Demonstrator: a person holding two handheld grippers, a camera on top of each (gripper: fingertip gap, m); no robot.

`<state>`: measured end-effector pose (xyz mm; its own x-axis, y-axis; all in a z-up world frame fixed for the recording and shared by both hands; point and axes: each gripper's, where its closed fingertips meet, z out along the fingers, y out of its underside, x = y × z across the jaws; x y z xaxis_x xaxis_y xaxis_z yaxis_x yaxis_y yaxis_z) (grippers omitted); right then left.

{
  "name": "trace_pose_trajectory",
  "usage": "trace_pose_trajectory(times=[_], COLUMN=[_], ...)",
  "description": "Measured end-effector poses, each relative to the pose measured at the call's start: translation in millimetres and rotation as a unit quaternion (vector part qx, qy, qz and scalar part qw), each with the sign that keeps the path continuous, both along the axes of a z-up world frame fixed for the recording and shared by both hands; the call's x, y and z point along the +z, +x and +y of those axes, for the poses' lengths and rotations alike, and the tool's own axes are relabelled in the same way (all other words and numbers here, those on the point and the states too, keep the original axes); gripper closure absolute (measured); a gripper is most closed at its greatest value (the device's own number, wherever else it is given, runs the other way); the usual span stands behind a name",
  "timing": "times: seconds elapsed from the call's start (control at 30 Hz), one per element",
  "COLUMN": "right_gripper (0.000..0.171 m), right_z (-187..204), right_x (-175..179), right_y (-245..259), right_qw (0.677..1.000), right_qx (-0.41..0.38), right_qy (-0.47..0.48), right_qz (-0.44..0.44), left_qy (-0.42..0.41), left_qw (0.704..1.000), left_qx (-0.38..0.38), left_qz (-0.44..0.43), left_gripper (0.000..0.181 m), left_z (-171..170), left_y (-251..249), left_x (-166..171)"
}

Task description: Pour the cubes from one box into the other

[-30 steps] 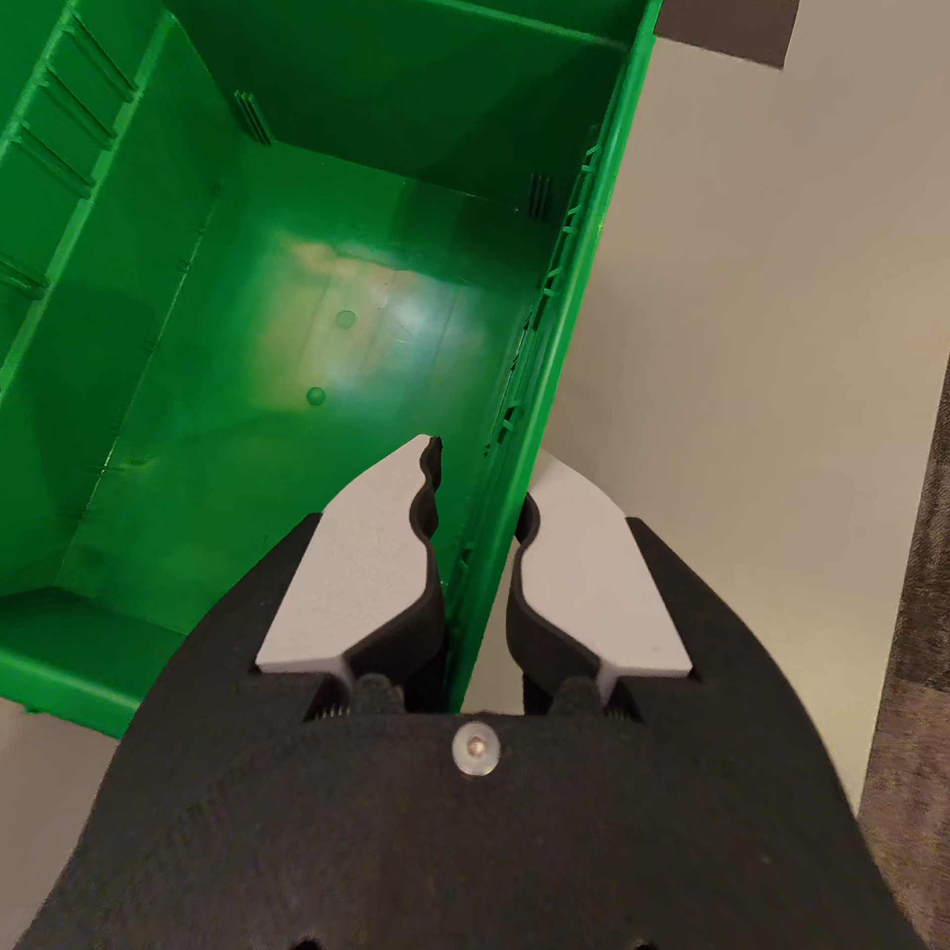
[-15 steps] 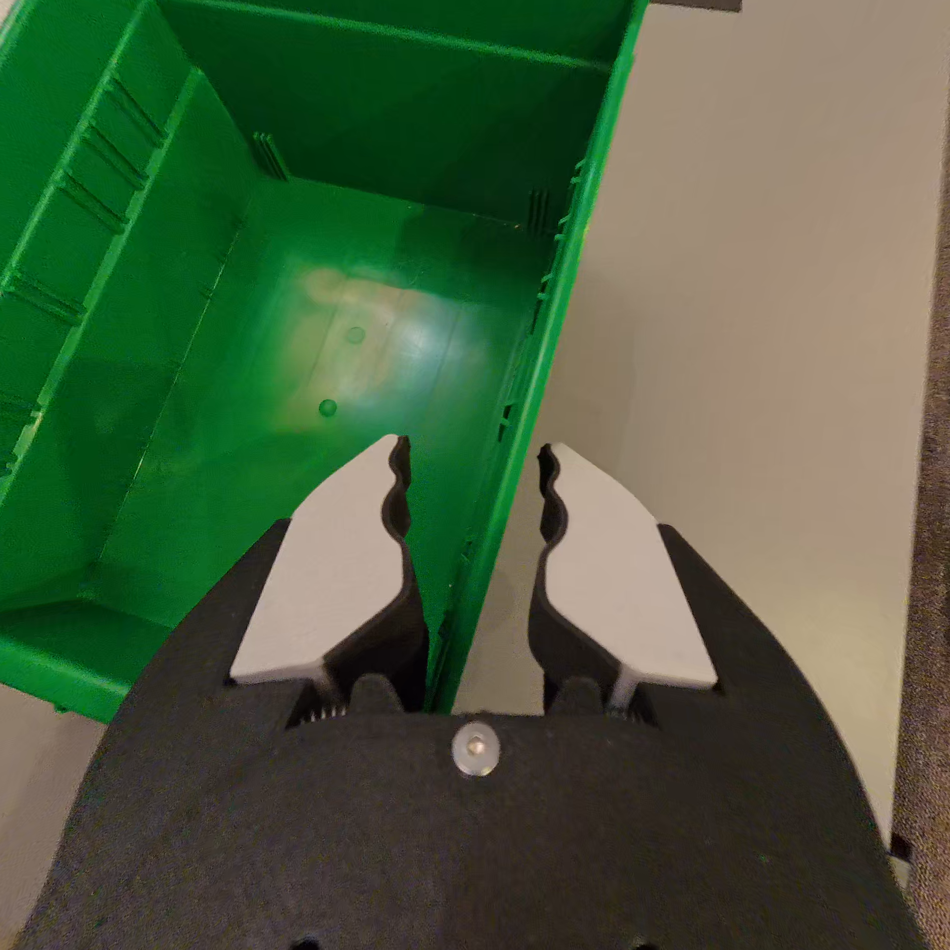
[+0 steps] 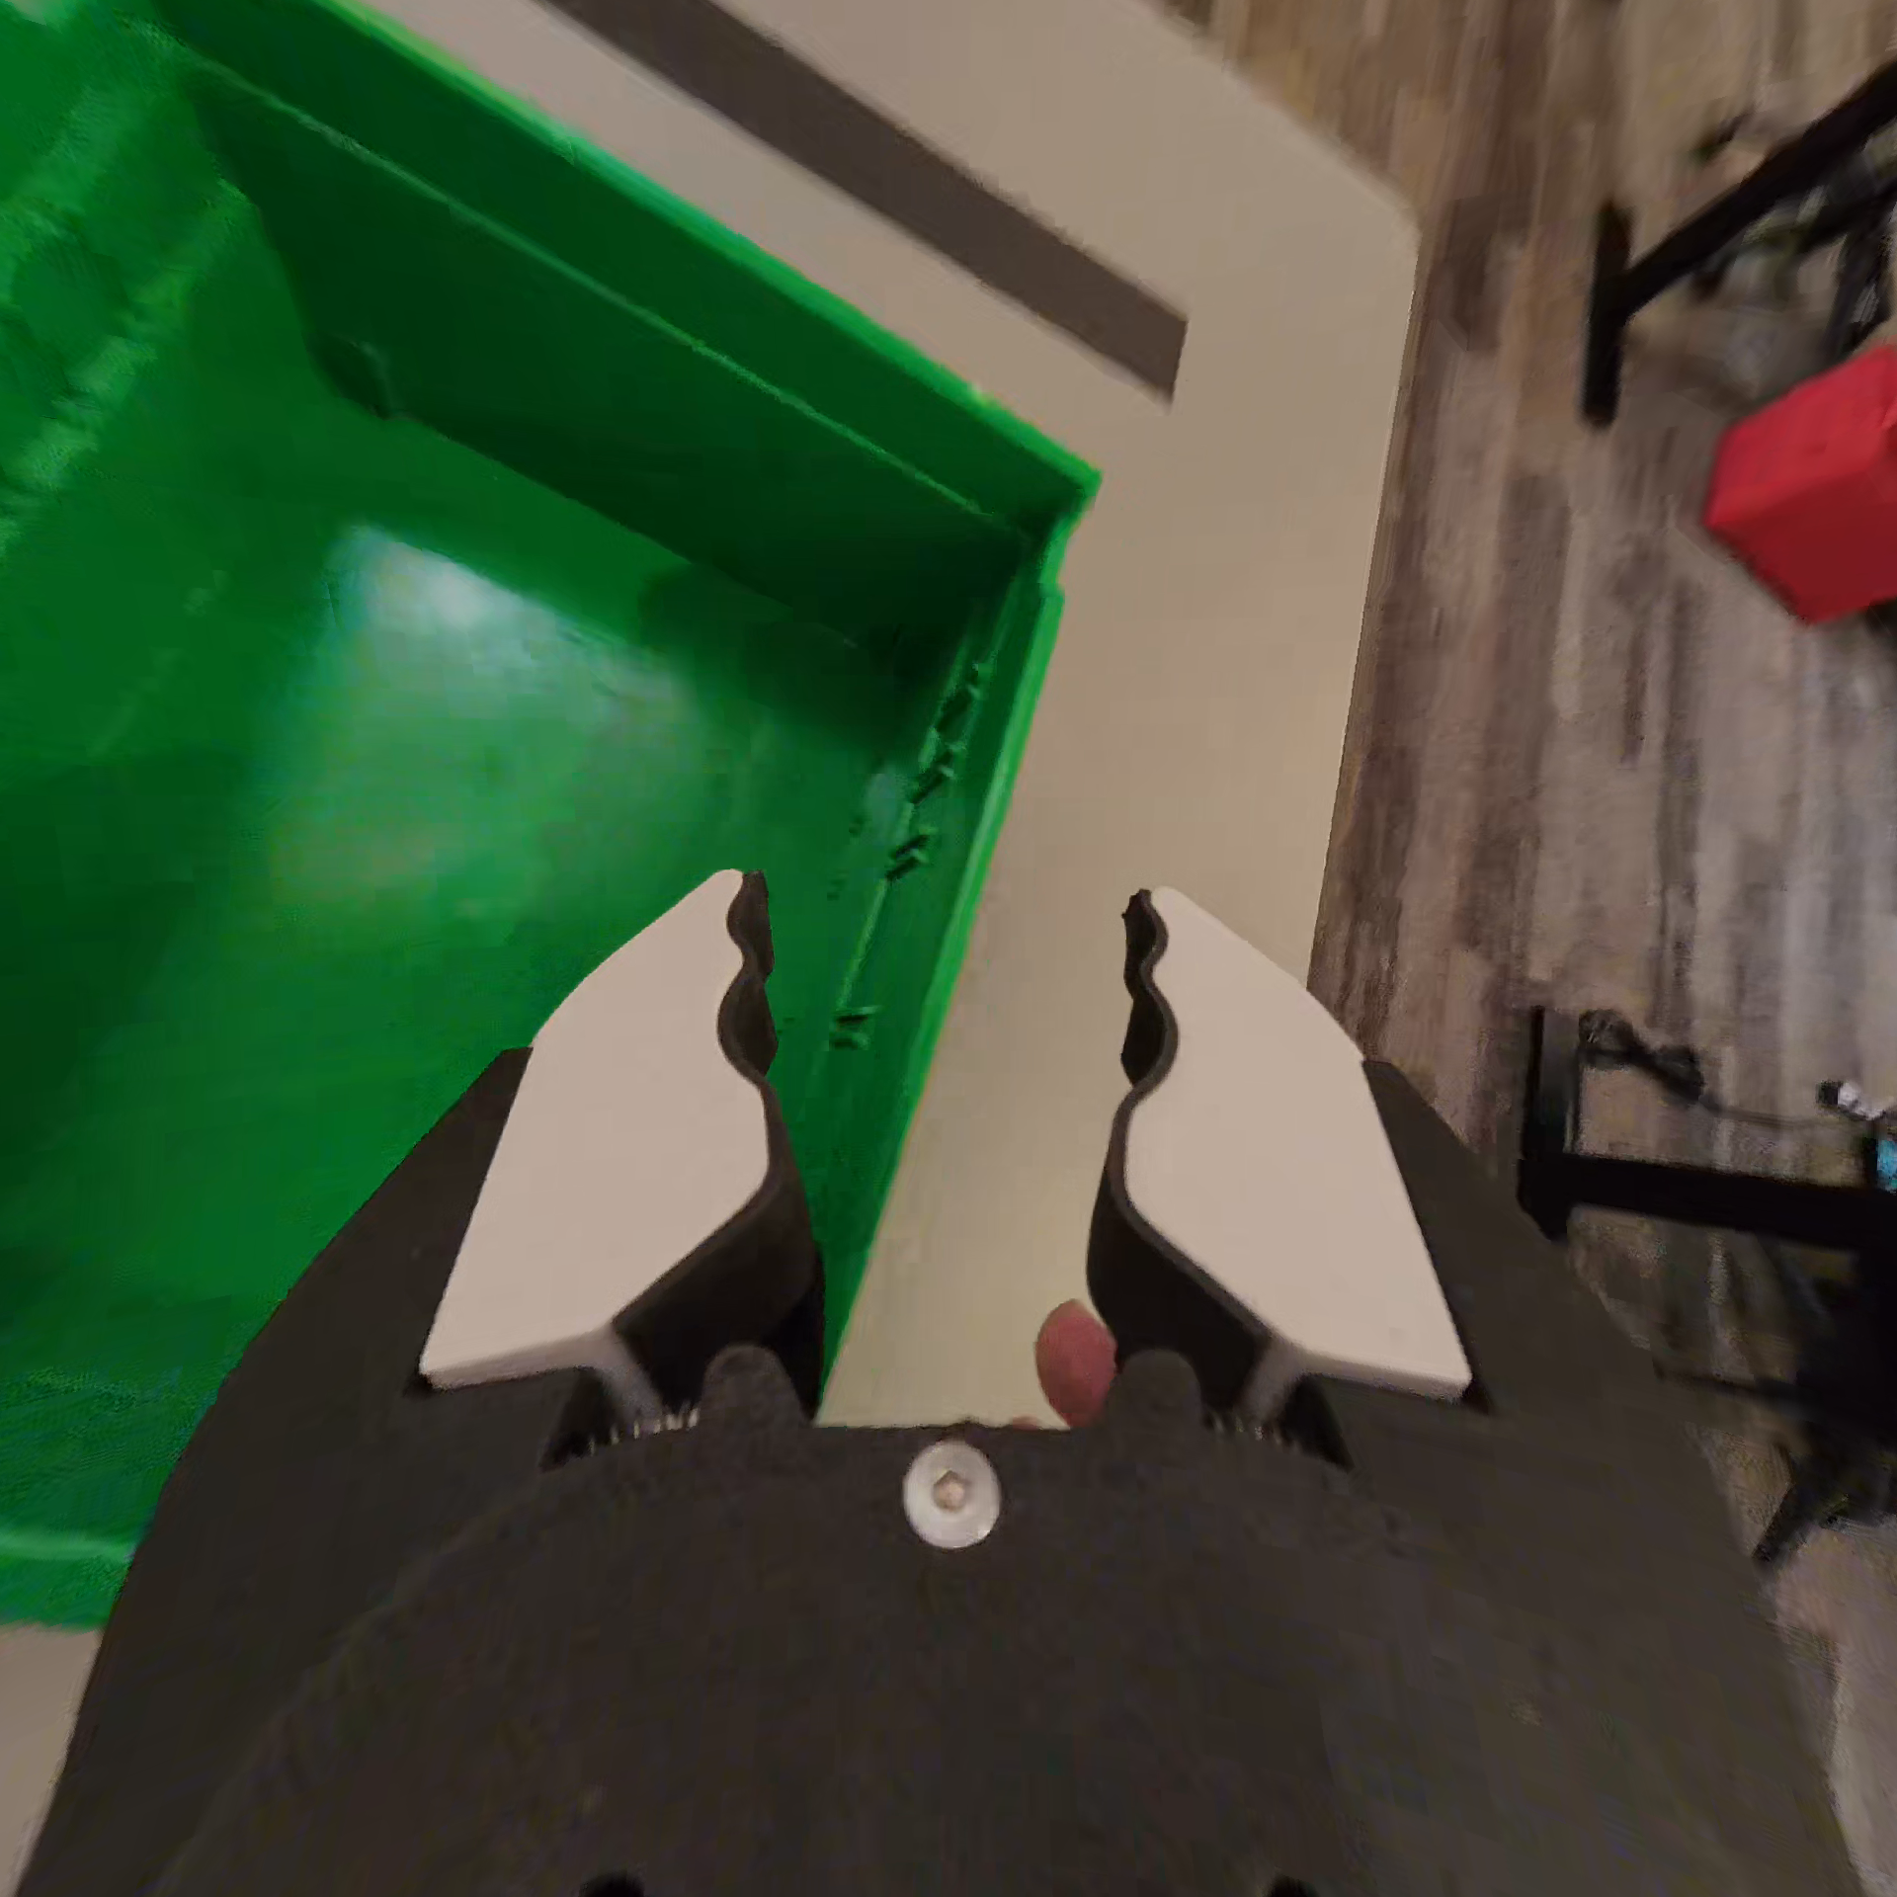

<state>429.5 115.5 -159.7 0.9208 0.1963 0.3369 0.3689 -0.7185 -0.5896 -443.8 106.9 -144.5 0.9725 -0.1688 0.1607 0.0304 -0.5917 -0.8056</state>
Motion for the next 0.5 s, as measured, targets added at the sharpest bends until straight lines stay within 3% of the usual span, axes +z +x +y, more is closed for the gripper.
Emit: trace_pose_trajectory(times=[0.17, 0.3, 0.43, 0.5], right_gripper=[0.137, 0.157, 0.158, 0.157], right_z=[5.4, 2.7, -11.0, -17.6], right_x=[-53.4, -54.0, -54.3, -53.7], right_y=[-4.0, -15.8, -31.3, -46.6], right_qw=[0.986, 0.986, 0.989, 0.986], right_qx=[0.007, 0.002, -0.014, -0.018], right_qy=[-0.099, -0.101, -0.102, -0.096], right_qz=[0.132, 0.132, 0.110, 0.132], left_qy=[-0.108, -0.162, -0.183, -0.166], left_qw=[0.992, 0.982, 0.975, 0.978], left_qx=[-0.059, -0.092, -0.112, -0.121], left_qz=[-0.016, 0.031, 0.049, 0.045], left_gripper=[0.101, 0.118, 0.156, 0.162], left_z=[24.1, 26.3, 25.5, 27.5], left_y=[17.0, 24.7, 33.3, 40.1], left_x=[-41.0, -58.1, -74.3, -75.8])
